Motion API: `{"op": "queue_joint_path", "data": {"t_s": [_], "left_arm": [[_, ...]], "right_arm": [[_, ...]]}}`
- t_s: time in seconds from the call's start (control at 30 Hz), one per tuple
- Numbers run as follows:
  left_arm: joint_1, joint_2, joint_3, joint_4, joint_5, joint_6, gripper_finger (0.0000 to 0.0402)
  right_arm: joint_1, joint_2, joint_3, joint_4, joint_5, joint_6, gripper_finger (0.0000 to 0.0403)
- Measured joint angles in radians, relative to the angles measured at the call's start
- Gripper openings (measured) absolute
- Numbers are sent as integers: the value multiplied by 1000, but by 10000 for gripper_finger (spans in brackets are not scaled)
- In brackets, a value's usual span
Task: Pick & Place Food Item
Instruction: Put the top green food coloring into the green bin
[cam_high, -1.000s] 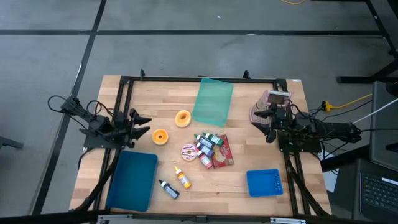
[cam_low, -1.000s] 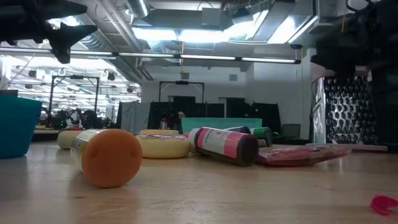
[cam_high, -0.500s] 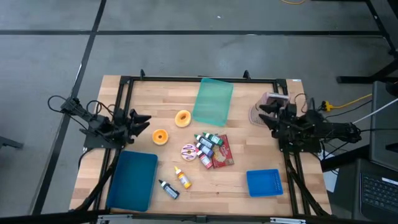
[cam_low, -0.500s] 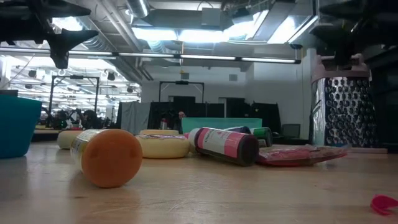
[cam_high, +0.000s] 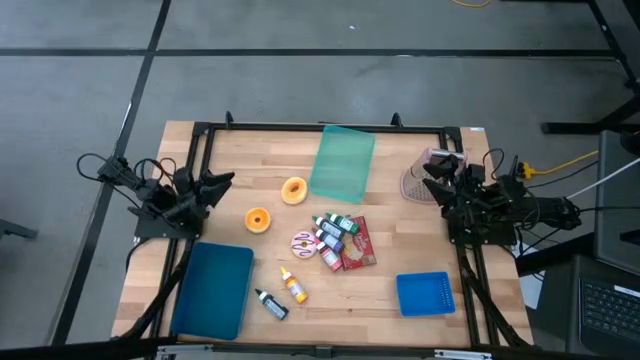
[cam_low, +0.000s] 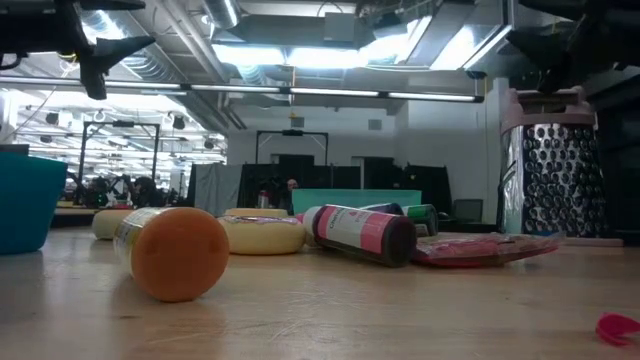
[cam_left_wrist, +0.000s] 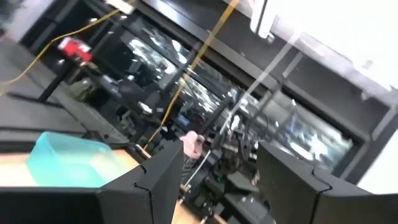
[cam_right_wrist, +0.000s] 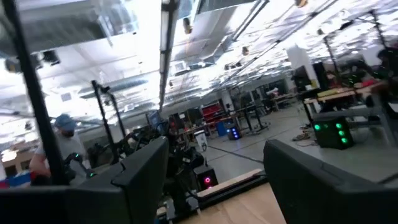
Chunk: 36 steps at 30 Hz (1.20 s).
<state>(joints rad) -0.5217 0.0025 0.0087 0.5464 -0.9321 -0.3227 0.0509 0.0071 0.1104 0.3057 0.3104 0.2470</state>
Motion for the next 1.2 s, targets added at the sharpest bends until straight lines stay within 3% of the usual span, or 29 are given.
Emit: {"op": "queue_joint_path", "data": {"t_s": [0.33, 0.43, 0.63, 0.77, 0.97, 1.2], "left_arm": [[0, 0, 0, 23, -171, -20, 198], [0, 0, 0, 23, -207, -68, 198], [0, 0, 0, 19, -181, -90, 198], [0, 0, 0, 19, -286, -103, 198], [0, 0, 0, 19, -427, -96, 198], [0, 0, 0, 18, -366, -126, 198]], "right_arm": [[0, 0, 1, 9, 226, 182, 261], [0, 0, 1, 3, 225, 186, 261], [0, 0, 1, 20, 247, 202, 261], [0, 0, 3, 66, 300, 322, 261], [0, 0, 1, 57, 290, 362, 261], [0, 0, 0, 56, 292, 376, 261]]}}
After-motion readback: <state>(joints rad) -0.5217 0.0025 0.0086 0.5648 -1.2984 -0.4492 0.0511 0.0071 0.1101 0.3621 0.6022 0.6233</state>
